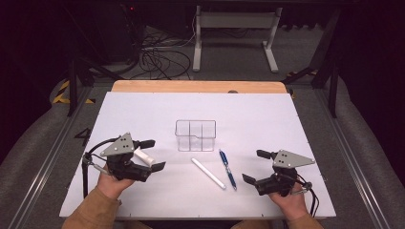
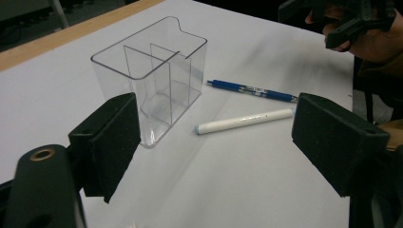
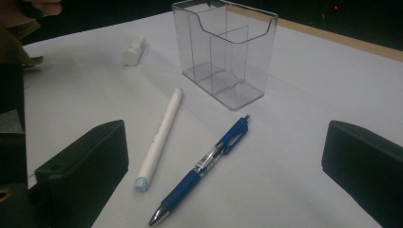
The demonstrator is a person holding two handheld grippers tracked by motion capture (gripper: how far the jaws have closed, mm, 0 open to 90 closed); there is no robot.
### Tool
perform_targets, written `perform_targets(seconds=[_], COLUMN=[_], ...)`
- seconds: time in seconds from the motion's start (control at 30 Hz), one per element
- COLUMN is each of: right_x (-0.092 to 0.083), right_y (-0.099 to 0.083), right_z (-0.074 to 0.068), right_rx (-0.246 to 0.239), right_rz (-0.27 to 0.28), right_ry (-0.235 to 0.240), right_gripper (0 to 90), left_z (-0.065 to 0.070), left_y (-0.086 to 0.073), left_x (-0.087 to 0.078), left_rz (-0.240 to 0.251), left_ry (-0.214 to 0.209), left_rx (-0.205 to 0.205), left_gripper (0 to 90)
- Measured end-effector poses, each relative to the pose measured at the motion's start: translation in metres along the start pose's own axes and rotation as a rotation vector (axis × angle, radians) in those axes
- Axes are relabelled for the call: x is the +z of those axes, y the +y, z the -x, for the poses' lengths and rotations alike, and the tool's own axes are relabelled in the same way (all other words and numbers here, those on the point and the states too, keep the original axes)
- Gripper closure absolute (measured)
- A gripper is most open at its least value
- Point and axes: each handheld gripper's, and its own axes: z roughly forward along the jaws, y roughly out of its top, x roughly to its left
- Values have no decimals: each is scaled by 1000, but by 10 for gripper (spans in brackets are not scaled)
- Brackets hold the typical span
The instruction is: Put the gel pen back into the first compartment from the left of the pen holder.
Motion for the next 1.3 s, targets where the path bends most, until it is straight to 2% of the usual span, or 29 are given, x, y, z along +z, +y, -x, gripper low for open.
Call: perform_targets(seconds=[0.17, 0.3, 0.37, 0.5, 0.57, 0.7, 0.77, 0.83, 0.93, 1.07, 1.17, 1.3], right_x=[5, 6, 5, 4, 4, 8, 9, 10, 11, 10, 11, 13], right_y=[1, 2, 2, 4, 5, 10, 12, 13, 14, 16, 17, 20], right_z=[-1, 0, -1, -2, -1, 0, -2, -4, -5, -5, -5, -8], right_rx=[27, 30, 27, 19, 21, 45, 23, 18, -1, 0, -9, -38], right_rz=[-12, -26, -42, -55, -62, -106, -110, -115, -113, -118, -127, -135], right_ry=[-32, -36, -27, -52, -65, -44, -60, -56, -82, -95, -101, -109], right_gripper=[21, 24, 67, 159, 169, 198, 205, 203, 194, 199, 200, 238], left_z=[0, 0, 1, 5, 7, 8, 7, 7, 5, 5, 6, 7], left_y=[-11, -17, -19, -20, -20, -21, -21, -21, -22, -23, -23, -23], left_x=[-2, -3, -3, 0, 1, 0, -1, -2, -3, -4, -3, -2], left_rz=[4, 7, 3, -20, -24, -18, -9, -5, 1, -4, -23, -25], left_ry=[31, 38, 47, 53, 60, 64, 68, 66, 69, 79, 99, 98], left_rx=[-16, -23, -6, 18, 30, 30, 29, 15, 11, 19, 41, 41], left_gripper=[115, 90, 77, 56, 56, 56, 59, 59, 59, 60, 59, 59])
